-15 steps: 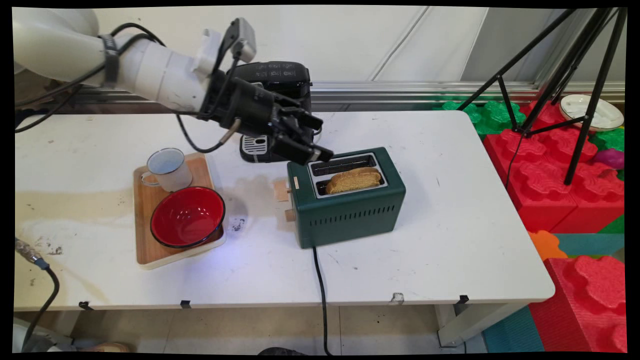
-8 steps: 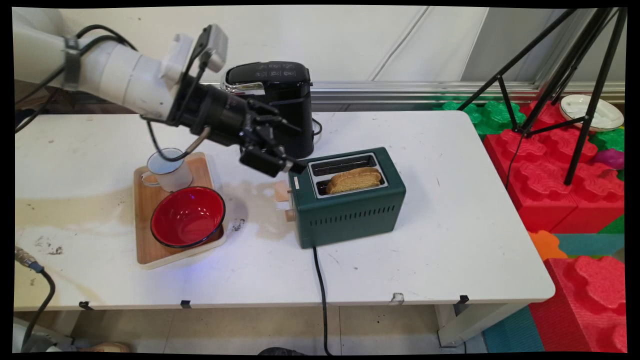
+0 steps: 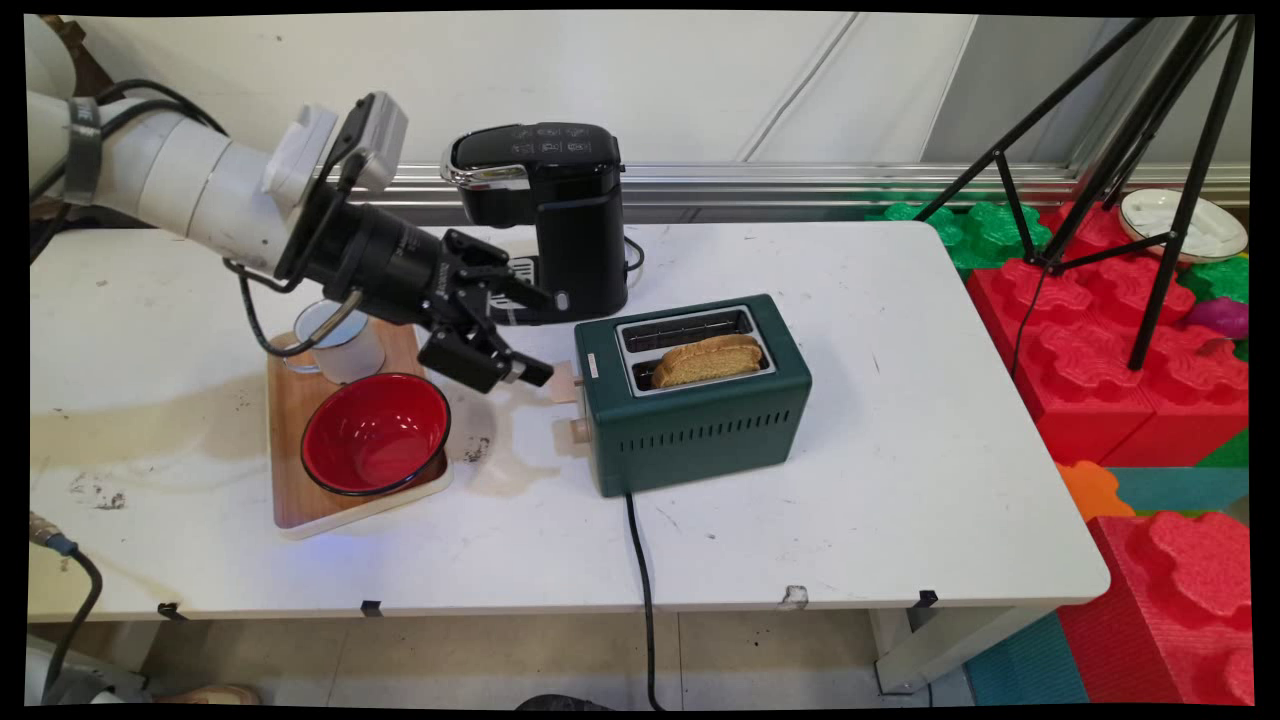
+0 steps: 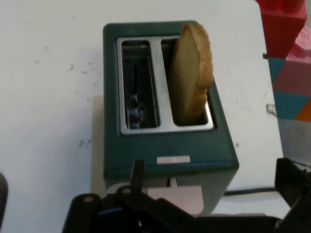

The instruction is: Press the toaster switch

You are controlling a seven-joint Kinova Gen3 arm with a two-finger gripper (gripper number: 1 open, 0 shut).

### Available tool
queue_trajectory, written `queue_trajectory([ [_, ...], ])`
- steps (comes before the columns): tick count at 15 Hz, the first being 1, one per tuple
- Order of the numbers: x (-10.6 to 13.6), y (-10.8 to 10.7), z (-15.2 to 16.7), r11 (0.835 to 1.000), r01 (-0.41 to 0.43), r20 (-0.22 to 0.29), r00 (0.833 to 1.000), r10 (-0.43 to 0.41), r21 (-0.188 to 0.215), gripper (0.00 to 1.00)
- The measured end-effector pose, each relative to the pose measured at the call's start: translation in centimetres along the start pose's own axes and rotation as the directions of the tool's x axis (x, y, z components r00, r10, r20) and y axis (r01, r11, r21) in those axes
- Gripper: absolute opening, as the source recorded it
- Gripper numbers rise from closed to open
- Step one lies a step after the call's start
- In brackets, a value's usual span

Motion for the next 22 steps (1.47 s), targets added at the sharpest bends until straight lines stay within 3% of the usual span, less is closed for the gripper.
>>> queue_trajectory([
  [3,-0.7,-0.1,-0.3,1.000,-0.009,0.014,1.000,0.009,0.004,1.00],
  [4,-1.0,-0.1,-0.5,1.000,-0.013,0.019,1.000,0.012,0.007,0.00],
  [13,-2.3,-0.5,-0.2,1.000,-0.012,0.036,0.999,0.012,0.010,0.00],
  [22,-3.1,-1.1,2.2,1.000,0.020,0.042,0.999,-0.021,0.019,0.00],
])
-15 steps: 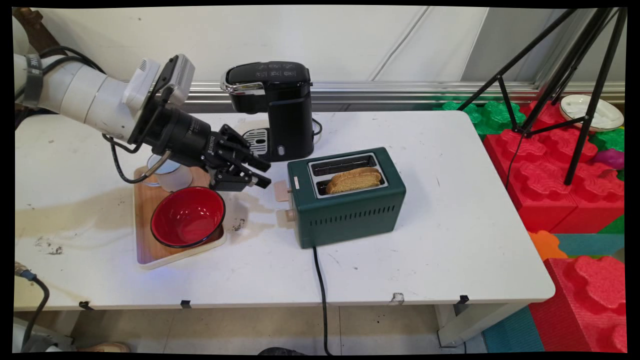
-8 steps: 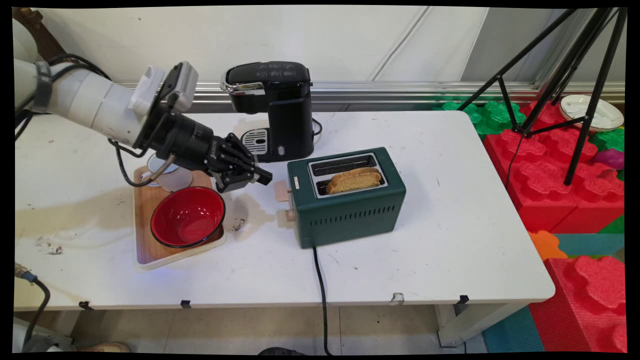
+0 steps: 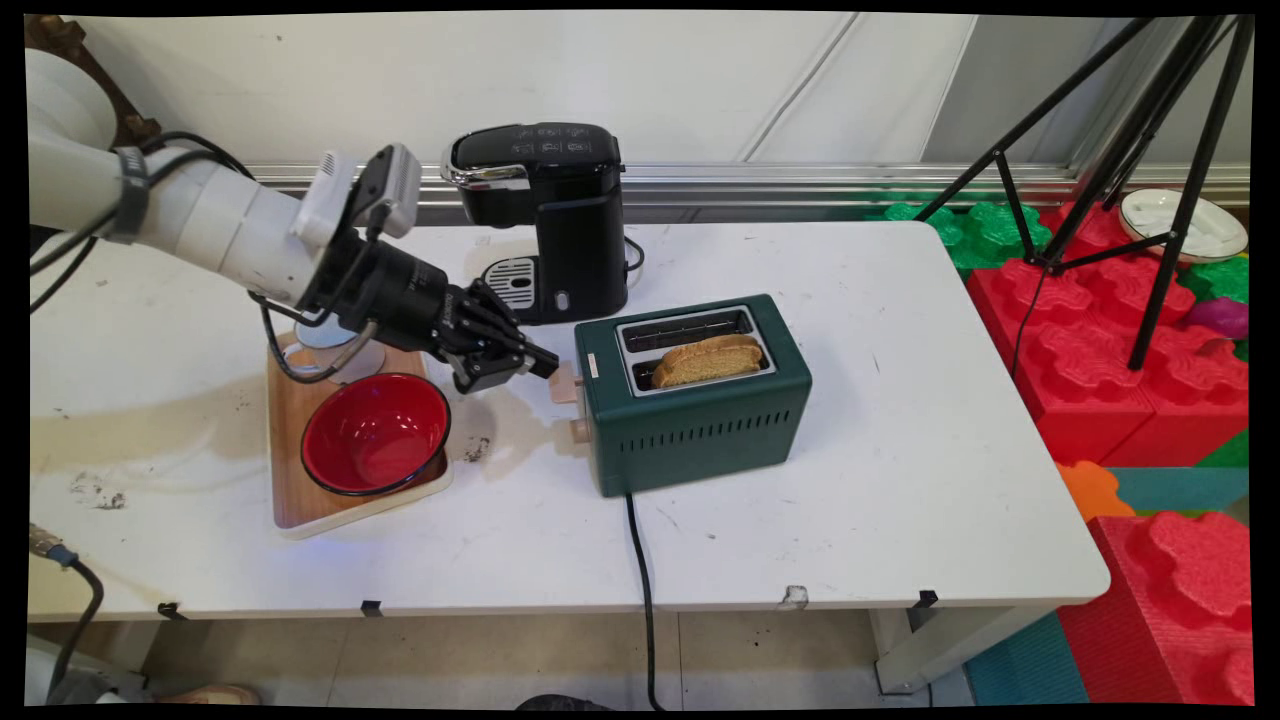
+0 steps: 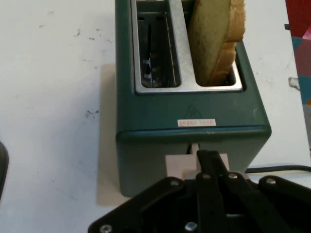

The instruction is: Press the toaster switch

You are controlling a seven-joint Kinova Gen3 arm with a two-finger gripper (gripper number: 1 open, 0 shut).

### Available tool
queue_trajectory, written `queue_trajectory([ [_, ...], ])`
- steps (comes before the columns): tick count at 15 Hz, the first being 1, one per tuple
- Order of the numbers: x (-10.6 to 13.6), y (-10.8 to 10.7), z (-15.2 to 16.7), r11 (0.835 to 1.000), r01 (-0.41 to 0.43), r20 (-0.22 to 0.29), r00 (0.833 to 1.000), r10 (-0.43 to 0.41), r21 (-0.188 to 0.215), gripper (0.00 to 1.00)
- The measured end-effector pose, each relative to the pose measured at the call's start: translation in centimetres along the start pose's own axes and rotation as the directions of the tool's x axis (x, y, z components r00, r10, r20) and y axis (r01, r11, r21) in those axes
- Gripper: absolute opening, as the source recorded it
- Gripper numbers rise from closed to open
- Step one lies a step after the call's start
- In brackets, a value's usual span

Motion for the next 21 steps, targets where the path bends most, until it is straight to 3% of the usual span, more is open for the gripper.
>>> queue_trajectory([
  [8,-0.3,-0.1,2.4,1.000,0.023,0.008,1.000,-0.023,0.001,0.00],
  [21,-2.3,-0.5,4.9,0.999,0.045,0.069,0.997,-0.045,0.002,0.00],
])
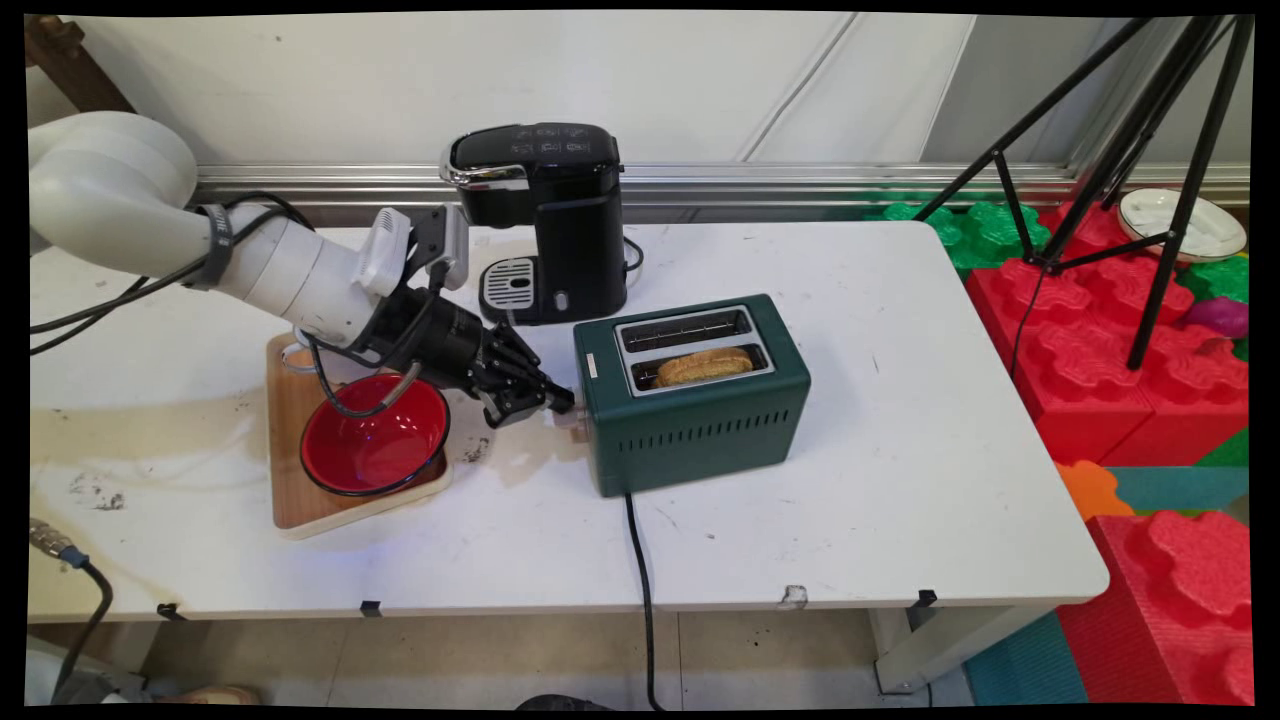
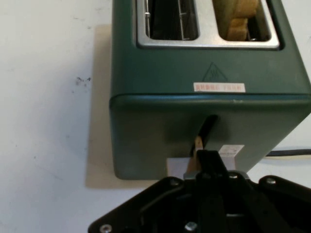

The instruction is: Press the toaster switch

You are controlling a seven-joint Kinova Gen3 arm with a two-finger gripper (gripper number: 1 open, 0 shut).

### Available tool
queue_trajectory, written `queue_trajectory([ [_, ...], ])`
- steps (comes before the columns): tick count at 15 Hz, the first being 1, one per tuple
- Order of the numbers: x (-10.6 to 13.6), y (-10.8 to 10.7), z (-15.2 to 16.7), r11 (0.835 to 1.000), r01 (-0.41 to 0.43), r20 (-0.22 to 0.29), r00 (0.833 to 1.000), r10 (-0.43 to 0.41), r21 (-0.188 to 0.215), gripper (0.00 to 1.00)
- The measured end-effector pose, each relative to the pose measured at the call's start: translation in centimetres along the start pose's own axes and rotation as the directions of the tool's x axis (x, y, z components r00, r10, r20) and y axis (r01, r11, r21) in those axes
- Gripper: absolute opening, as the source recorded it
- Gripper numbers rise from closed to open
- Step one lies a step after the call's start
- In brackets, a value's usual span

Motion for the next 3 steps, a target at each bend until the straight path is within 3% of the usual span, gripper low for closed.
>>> queue_trajectory([
  [3,-0.25,-0.14,0.07,1.000,-0.002,0.006,1.000,0.002,0.003,0.00],
])
